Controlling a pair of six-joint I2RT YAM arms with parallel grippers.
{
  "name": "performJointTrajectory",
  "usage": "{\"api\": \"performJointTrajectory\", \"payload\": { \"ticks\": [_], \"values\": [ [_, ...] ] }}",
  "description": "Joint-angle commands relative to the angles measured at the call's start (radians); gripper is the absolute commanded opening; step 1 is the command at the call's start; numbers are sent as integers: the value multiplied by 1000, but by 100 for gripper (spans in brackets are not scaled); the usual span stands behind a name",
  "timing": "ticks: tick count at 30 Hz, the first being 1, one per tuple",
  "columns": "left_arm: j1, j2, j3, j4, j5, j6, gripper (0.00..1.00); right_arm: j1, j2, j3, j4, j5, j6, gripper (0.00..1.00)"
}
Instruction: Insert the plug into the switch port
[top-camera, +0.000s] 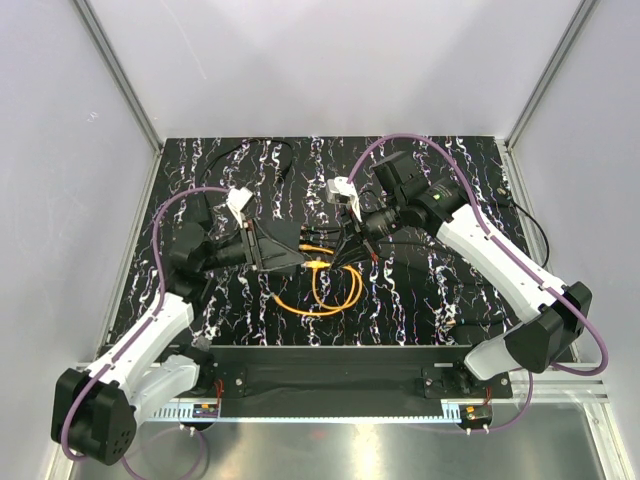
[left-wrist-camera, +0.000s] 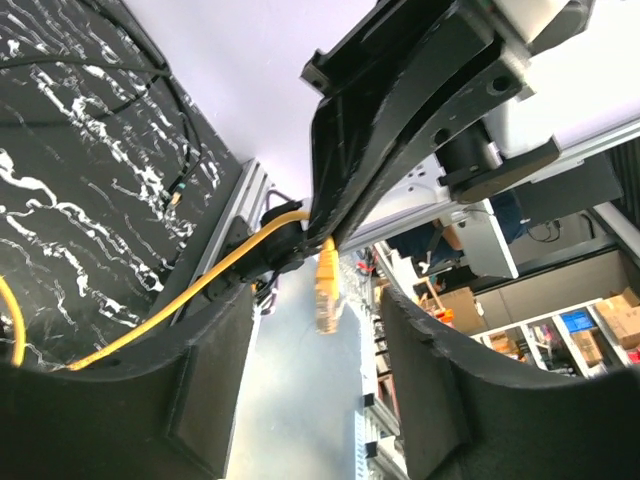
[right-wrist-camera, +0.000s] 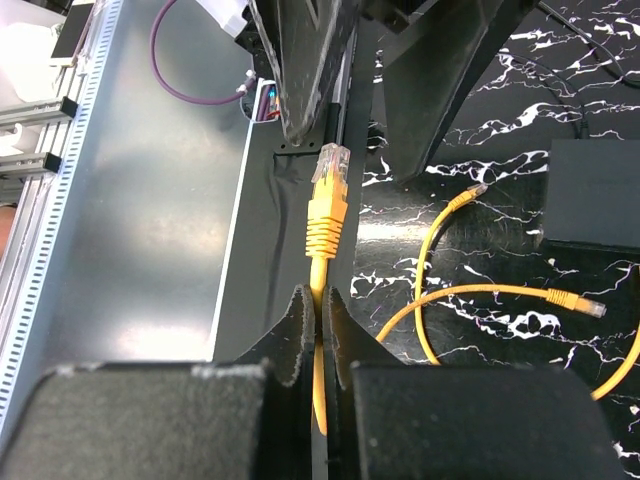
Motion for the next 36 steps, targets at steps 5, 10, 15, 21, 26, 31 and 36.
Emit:
{"api": "performJointTrajectory", "payload": {
  "ticks": [5, 10, 15, 21, 26, 31, 36],
  "values": [
    [-35, 12, 20, -3, 6, 37, 44, 1, -9, 8, 45, -3, 15, 0],
    [-44, 30, 12, 41, 1, -10, 33, 6, -6, 7, 65, 17, 24, 0],
    [-46, 41, 5, 84, -5, -47, 13, 10, -8, 4, 58, 51, 13, 1],
    [-44, 41, -31, 97, -40, -125, 0, 19, -66, -45, 126, 253, -14, 37],
    [-43, 48, -31, 26, -66, -131, 0, 55, -140, -105, 191, 389, -119, 41],
    [-44, 61, -25, 23, -71, -150, 0, 110, -149, -124, 222, 459, -148, 40],
    [-43, 65, -20, 12, -74, -156, 0, 148, -147, -127, 231, 491, -169, 36]
  ]
}}
